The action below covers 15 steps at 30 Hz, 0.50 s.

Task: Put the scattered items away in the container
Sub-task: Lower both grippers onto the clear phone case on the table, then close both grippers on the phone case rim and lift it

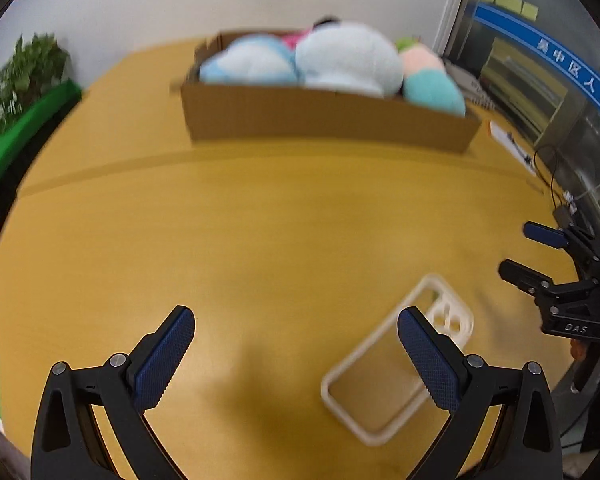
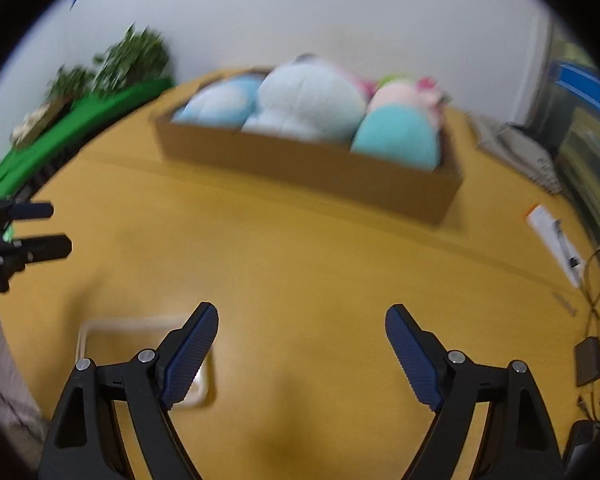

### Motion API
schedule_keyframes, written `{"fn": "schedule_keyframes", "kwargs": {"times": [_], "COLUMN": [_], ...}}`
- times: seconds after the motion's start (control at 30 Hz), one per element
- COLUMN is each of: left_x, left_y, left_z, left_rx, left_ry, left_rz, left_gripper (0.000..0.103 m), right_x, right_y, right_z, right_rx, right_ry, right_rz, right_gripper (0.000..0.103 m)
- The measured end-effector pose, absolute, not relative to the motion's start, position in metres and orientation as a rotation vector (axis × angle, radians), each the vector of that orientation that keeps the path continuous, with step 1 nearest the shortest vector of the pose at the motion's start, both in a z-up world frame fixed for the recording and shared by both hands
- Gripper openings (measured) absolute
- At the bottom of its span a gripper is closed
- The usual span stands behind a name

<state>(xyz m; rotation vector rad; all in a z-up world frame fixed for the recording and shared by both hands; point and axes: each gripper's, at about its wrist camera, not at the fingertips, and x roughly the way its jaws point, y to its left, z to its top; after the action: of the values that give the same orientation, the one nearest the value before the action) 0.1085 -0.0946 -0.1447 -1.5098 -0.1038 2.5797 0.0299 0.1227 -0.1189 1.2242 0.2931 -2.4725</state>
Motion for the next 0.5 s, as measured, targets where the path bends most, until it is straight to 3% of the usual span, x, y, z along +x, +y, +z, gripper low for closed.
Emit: {"fn": "schedule_keyframes", "kwargs": {"times": [0.1,0.17,0.23,0.27,0.3,0.33,0.4,0.43,0.47,0.5], "left_x": [0.123,0.127,0.128,0.128,0.127,0.125,0.120,0.118,0.116,0.112], "left_y": [-0.088,-0.083,-0.079,-0.077,-0.075,-0.074,-0.075,-0.075,-0.075,-0.075], "left_z": [-0.170,-0.183,-0.189,-0.188,-0.187,-0.186,-0.186,-0.186,-0.186,-0.184], "left_rx": [-1.607,-1.661,-1.685,-1.677,-1.674,-1.669,-1.669,-1.672,-1.676,-1.675], "left_ry": [-0.156,-0.169,-0.172,-0.149,-0.133,-0.133,-0.151,-0.167,-0.179,-0.175], "left_rz": [2.466,2.418,2.413,2.433,2.449,2.460,2.453,2.438,2.431,2.434], "left_gripper": [0.098,0.088,0.083,0.076,0.070,0.057,0.033,0.013,0.013,0.013], "right_x": [0.034,0.031,0.028,0.026,0.028,0.029,0.032,0.034,0.035,0.036], "right_y": [0.106,0.097,0.093,0.090,0.088,0.086,0.083,0.082,0.081,0.080], "right_z": [-0.142,-0.152,-0.161,-0.167,-0.169,-0.169,-0.168,-0.167,-0.166,-0.166], "right_rx": [1.264,1.277,1.307,1.325,1.311,1.296,1.284,1.278,1.275,1.272], "right_ry": [0.283,0.282,0.298,0.305,0.319,0.333,0.336,0.333,0.322,0.323], "right_rz": [-2.383,-2.352,-2.334,-2.313,-2.312,-2.311,-2.276,-2.258,-2.238,-2.238], "right_gripper": [0.081,0.080,0.067,0.054,0.051,0.049,0.030,0.024,0.007,0.007]}}
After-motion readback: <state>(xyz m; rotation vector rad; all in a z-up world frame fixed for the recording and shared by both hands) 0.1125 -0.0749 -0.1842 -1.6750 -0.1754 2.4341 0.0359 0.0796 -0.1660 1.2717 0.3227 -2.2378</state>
